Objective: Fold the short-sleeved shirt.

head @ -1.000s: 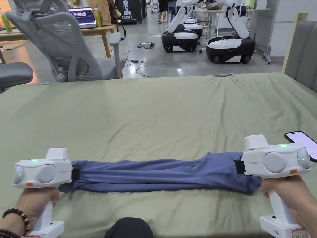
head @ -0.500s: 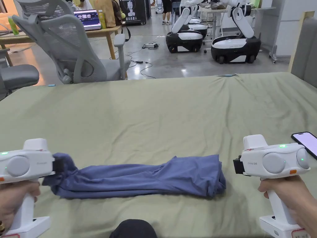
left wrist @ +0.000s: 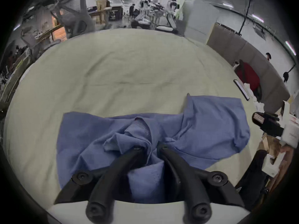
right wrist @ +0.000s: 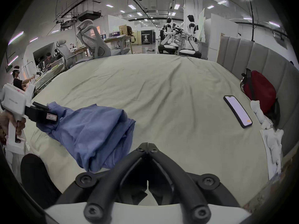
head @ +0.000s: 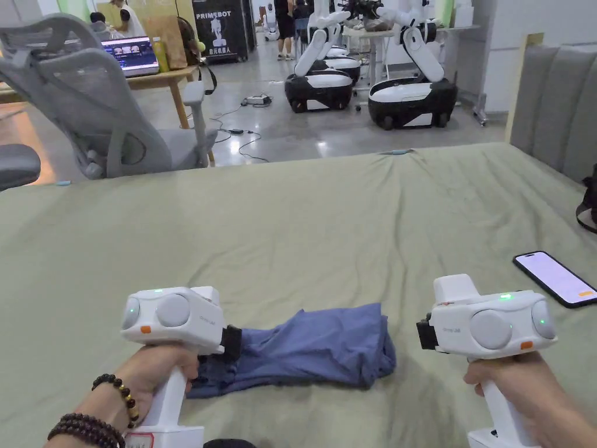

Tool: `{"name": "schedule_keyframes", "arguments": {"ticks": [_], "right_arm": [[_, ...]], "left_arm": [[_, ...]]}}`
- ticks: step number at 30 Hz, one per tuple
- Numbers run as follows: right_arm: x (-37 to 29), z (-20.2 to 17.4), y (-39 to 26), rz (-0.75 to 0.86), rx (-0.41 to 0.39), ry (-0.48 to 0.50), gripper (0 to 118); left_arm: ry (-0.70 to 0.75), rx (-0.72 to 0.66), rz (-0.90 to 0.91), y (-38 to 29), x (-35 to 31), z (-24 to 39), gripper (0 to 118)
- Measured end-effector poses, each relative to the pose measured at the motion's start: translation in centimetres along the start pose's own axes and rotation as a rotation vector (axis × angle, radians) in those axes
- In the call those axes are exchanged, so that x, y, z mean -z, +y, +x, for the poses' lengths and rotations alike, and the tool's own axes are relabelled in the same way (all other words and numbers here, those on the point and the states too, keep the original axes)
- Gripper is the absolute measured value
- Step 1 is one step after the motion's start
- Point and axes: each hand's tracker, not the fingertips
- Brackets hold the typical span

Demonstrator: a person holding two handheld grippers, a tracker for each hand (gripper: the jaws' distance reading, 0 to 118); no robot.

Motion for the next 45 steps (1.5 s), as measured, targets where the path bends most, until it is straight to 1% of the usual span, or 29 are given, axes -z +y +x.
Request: {"name": "schedule_keyframes", "arguments": {"ticks": [1,2,3,4,5,7,9,10,11,12,13,14,15,16,19,21,24,27,30,32,33,34,35,37,38,41,43,45], "right_arm": [[0.0,0.2,-0.1,-0.002,-0.001,-0.001,0],[0.0,0.4,-0.1,-0.004,0.0,-0.002,0],[0.0,0.5,-0.2,-0.006,0.0,-0.004,0],[0.1,0.6,-0.2,-0.008,0.0,-0.007,0],[0.1,0.6,-0.2,-0.009,0.0,-0.009,0],[0.2,0.6,-0.3,-0.01,0.004,-0.009,0],[0.4,0.3,-0.4,-0.012,0.004,-0.001,0],[0.5,0.1,-0.4,-0.013,0.004,0.003,0],[0.6,-0.2,-0.4,-0.014,0.002,0.007,0],[0.7,-0.4,-0.5,-0.013,0.0,0.012,0],[0.8,-0.6,-0.5,-0.012,-0.001,0.02,0],[0.8,-0.8,-0.6,-0.013,-0.002,0.027,0],[0.9,-1.0,-0.7,-0.015,-0.004,0.033,0],[1.0,-1.2,-0.7,-0.016,-0.009,0.04,0],[1.2,-1.5,-0.8,-0.019,-0.018,0.046,0],[1.2,-1.5,-0.8,-0.023,-0.016,0.049,0],[1.3,-1.5,-0.9,-0.025,-0.013,0.045,0],[1.2,-1.4,-0.9,-0.029,-0.013,0.043,0],[0.9,-1.2,-1.0,-0.031,-0.01,0.037,0],[0.7,-1.1,-1.1,-0.032,-0.009,0.034,0],[0.6,-1.0,-1.1,-0.033,-0.009,0.033,0],[0.6,-1.0,-1.2,-0.033,-0.007,0.033,0],[0.5,-0.9,-1.2,-0.034,-0.005,0.032,0],[0.3,-0.9,-1.3,-0.035,-0.007,0.033,0],[0.3,-0.9,-1.3,-0.036,-0.008,0.033,0],[0.4,-0.9,-1.2,-0.038,-0.015,0.034,0],[0.5,-1.0,-1.1,-0.037,-0.013,0.036,0],[0.5,-1.2,-1.0,-0.032,-0.009,0.041,0]], "left_arm": [[-0.005,-0.009,0.005,0.0,0.1,-0.2,43],[-0.025,-0.01,0.002,0.1,-0.2,-0.5,67],[-0.09,-0.018,0.021,0.1,-0.6,-0.6,86],[-0.149,-0.02,0.031,0.0,-1.3,-0.7,86],[-0.165,-0.021,0.031,0.1,-1.8,-0.9,92],[-0.157,-0.022,0.102,0.2,-3.4,-1.7,113],[-0.139,-0.016,0.174,0.0,-5.1,-3.0,112],[-0.116,-0.034,0.198,-0.5,-6.5,-2.5,112],[-0.09,-0.055,0.201,-0.6,-7.2,-3.2,109],[-0.074,-0.073,0.203,-0.7,-7.7,-3.9,97],[-0.055,-0.085,0.21,-0.8,-8.0,-4.5,65],[-0.043,-0.09,0.22,-1.0,-8.4,-4.4,27],[-0.015,-0.095,0.229,-1.2,-8.3,-4.8,0],[0.006,-0.105,0.241,-1.3,-8.2,-5.2,1],[-0.07,-0.123,0.221,-1.8,-7.5,-5.3,0],[-0.077,-0.117,0.212,-2.0,-6.7,-4.9,0],[-0.088,-0.066,0.149,-2.1,-4.6,-3.4,0],[-0.141,-0.059,0.073,-1.8,-1.6,-1.5,0],[-0.157,-0.033,0.053,-1.2,1.3,0.8,0],[-0.191,-0.04,0.021,-0.9,3.2,2.8,0],[-0.178,-0.002,0.012,-0.8,3.8,3.7,0],[-0.127,0.048,0.021,-0.6,4.4,3.6,0],[-0.116,0.05,0.026,-0.4,4.6,3.8,0],[-0.139,0.016,0.019,0.1,3.9,3.2,0],[-0.164,-0.007,0.034,-0.4,2.1,2.9,0],[-0.243,-0.076,0.155,-0.6,-1.3,-0.1,0],[-0.221,-0.119,0.218,-0.7,-3.2,-2.9,0],[-0.167,-0.158,0.252,-1.2,-4.9,-5.4,0]]}}
